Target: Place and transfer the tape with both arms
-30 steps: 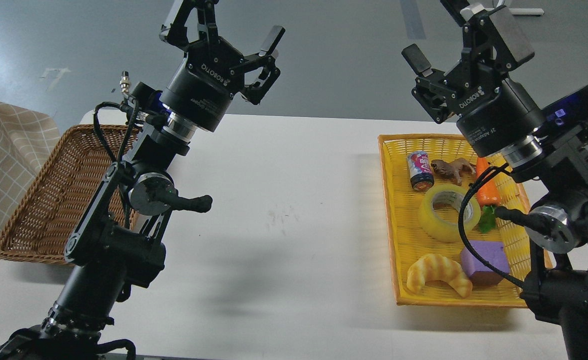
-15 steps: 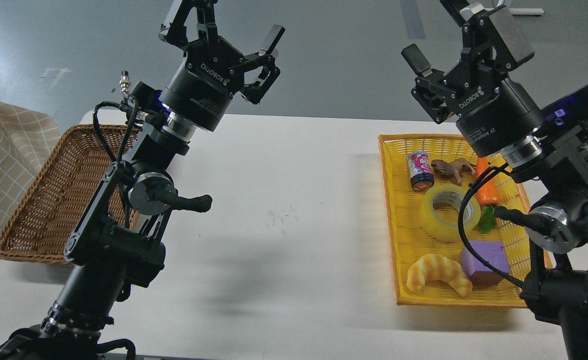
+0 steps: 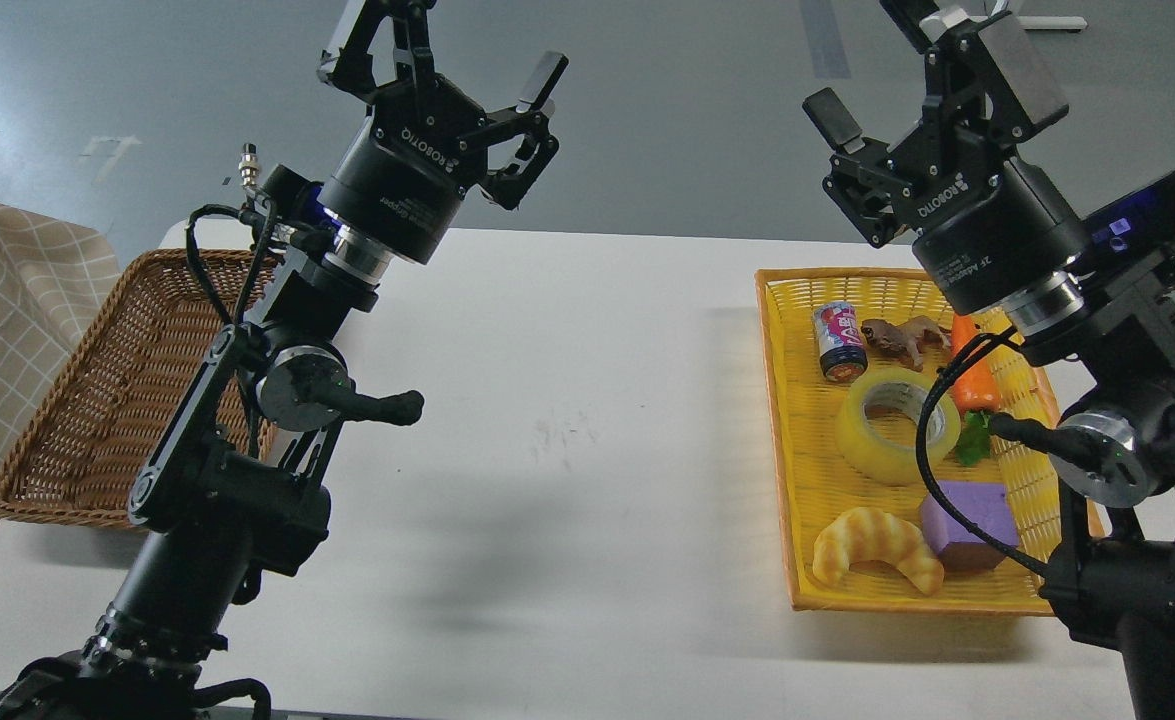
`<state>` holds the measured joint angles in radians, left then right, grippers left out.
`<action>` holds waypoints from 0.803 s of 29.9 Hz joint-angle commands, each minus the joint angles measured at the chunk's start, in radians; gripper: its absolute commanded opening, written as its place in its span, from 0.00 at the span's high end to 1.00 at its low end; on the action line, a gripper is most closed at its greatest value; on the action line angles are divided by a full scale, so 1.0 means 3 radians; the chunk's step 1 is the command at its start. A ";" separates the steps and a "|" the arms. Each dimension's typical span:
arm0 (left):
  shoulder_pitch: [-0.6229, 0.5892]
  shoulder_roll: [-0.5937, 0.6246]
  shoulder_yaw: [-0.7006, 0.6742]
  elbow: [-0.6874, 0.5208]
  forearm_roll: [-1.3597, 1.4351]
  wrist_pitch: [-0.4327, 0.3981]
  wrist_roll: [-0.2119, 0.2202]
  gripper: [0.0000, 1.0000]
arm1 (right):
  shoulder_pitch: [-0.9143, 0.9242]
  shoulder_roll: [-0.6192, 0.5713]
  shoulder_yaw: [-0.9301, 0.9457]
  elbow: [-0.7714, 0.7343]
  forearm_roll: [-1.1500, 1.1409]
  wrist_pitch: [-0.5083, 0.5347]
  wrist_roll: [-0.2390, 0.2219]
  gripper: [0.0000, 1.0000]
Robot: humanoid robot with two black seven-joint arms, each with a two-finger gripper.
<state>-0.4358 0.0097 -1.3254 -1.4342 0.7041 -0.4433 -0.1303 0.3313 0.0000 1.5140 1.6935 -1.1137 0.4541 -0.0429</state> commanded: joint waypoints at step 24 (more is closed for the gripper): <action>-0.0025 -0.0007 0.0000 0.0000 0.0000 0.0005 0.0000 0.02 | 0.0041 -0.0905 -0.0041 -0.0015 -0.1344 0.0010 -0.0036 0.01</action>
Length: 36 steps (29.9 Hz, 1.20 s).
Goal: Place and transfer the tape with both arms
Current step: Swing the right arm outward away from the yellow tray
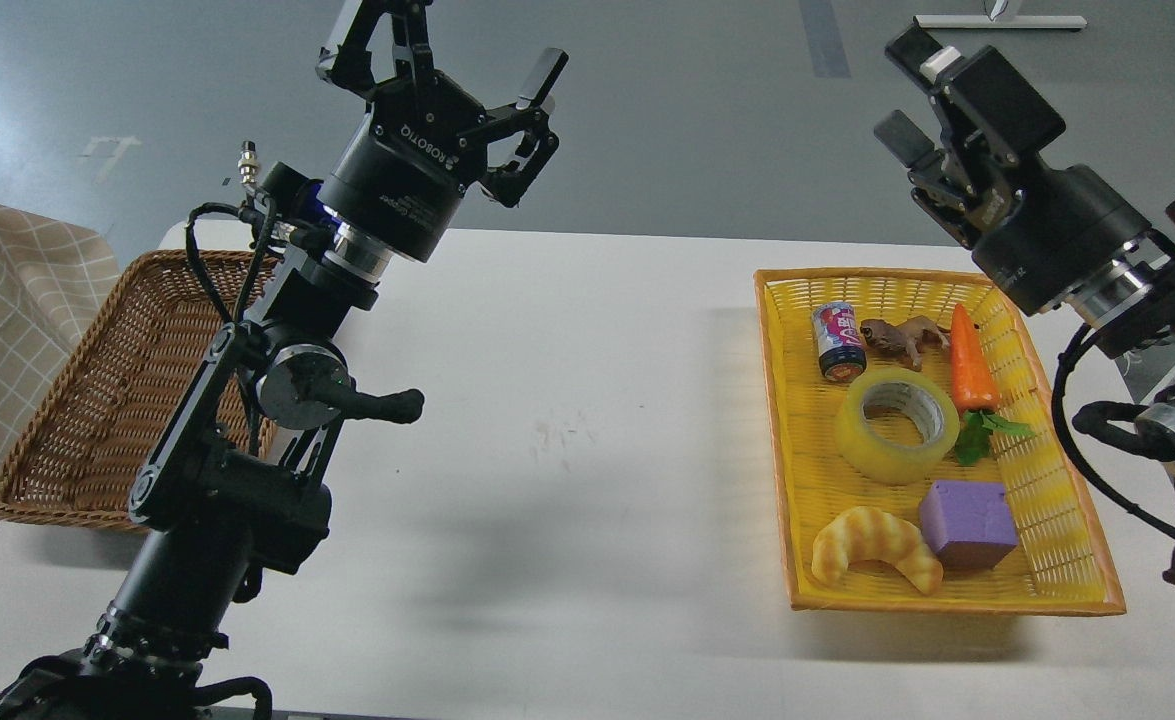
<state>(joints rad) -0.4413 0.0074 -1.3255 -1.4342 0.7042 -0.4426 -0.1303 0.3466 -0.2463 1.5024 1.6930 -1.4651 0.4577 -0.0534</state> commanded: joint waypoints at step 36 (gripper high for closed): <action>-0.0048 -0.0004 0.0001 -0.0010 0.0000 0.0003 0.0000 0.02 | -0.0619 -0.1189 0.0632 -0.0183 0.0496 -0.0068 -0.0144 0.01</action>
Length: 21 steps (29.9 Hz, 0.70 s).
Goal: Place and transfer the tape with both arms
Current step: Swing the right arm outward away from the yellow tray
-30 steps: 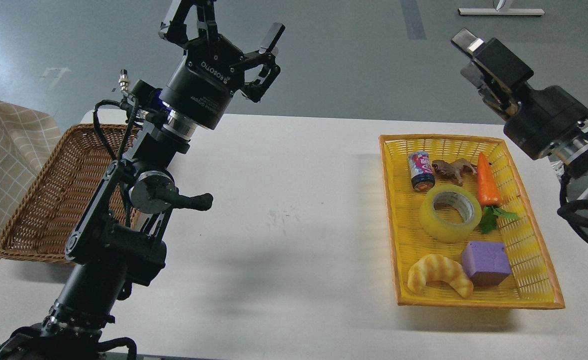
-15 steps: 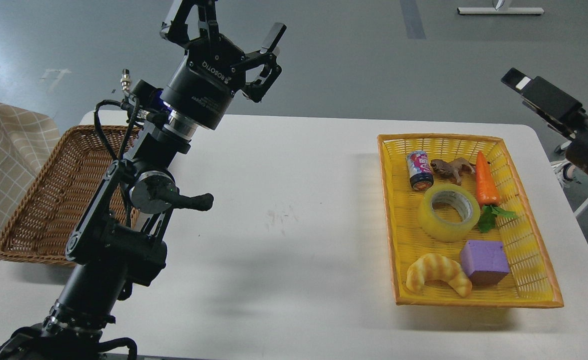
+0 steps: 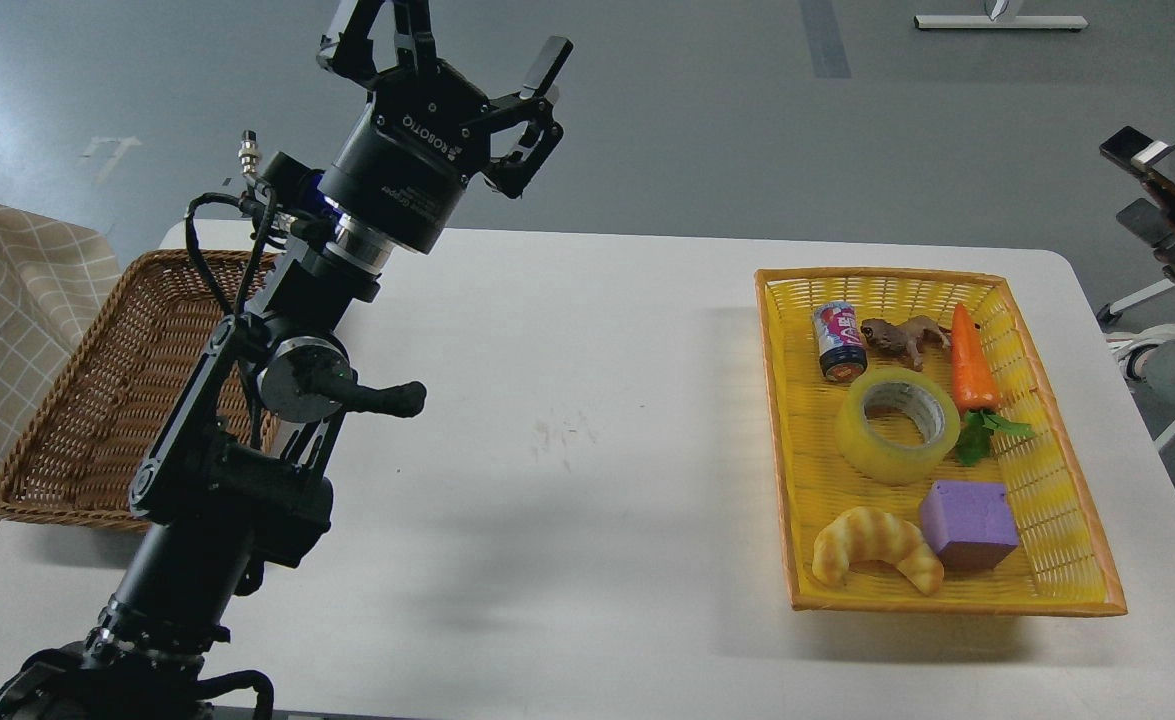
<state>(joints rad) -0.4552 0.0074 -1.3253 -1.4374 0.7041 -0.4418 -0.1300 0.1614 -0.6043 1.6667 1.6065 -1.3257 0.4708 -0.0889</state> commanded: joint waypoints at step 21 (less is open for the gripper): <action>0.0004 -0.0004 0.0000 0.0000 0.0010 0.0000 -0.0001 0.02 | -0.0129 -0.0113 -0.0237 0.0034 -0.1251 0.0060 0.0015 0.02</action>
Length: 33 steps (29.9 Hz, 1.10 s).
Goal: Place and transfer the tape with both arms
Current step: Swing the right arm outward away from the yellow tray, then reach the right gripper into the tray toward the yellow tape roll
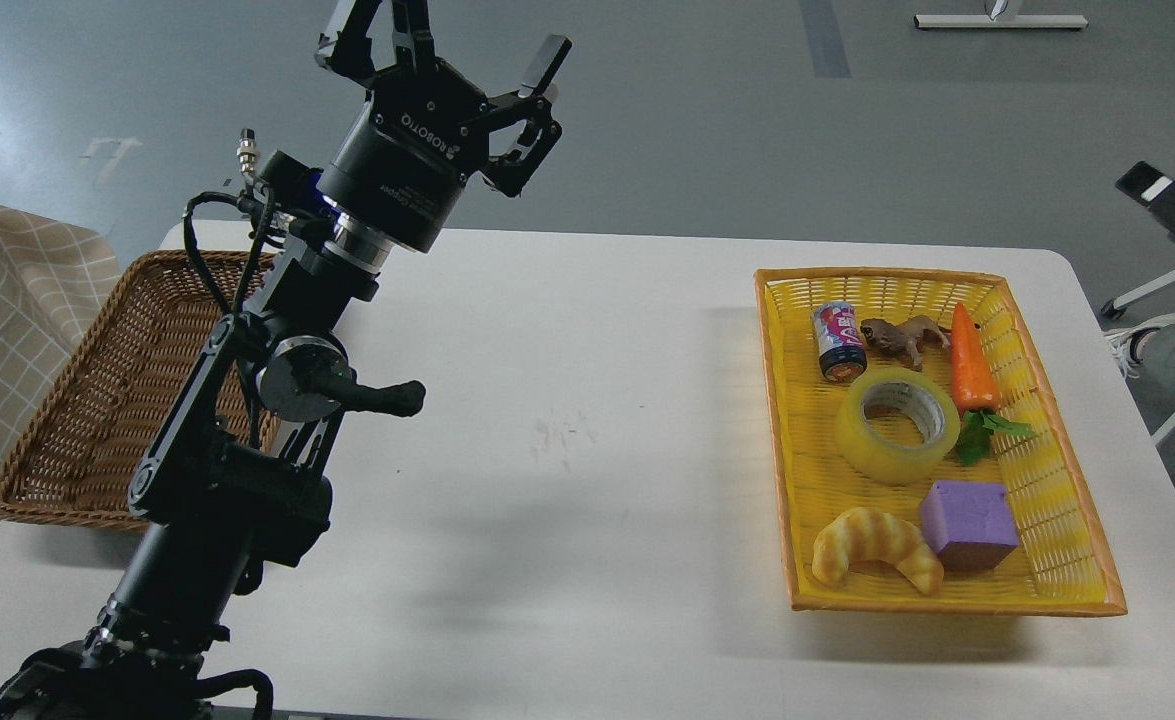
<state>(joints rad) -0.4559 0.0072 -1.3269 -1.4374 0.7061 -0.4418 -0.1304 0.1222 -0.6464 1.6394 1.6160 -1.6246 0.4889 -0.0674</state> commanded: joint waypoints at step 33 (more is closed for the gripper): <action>0.0027 -0.0004 -0.0005 -0.0010 0.0004 0.0000 0.0000 0.02 | 0.0124 0.0973 -0.0934 -0.0524 -0.1846 -0.0001 -0.0389 0.21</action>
<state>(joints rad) -0.4492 0.0049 -1.3270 -1.4420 0.7072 -0.4418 -0.1299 0.1603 -0.3550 1.3770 1.4591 -2.1776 0.4886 -0.1845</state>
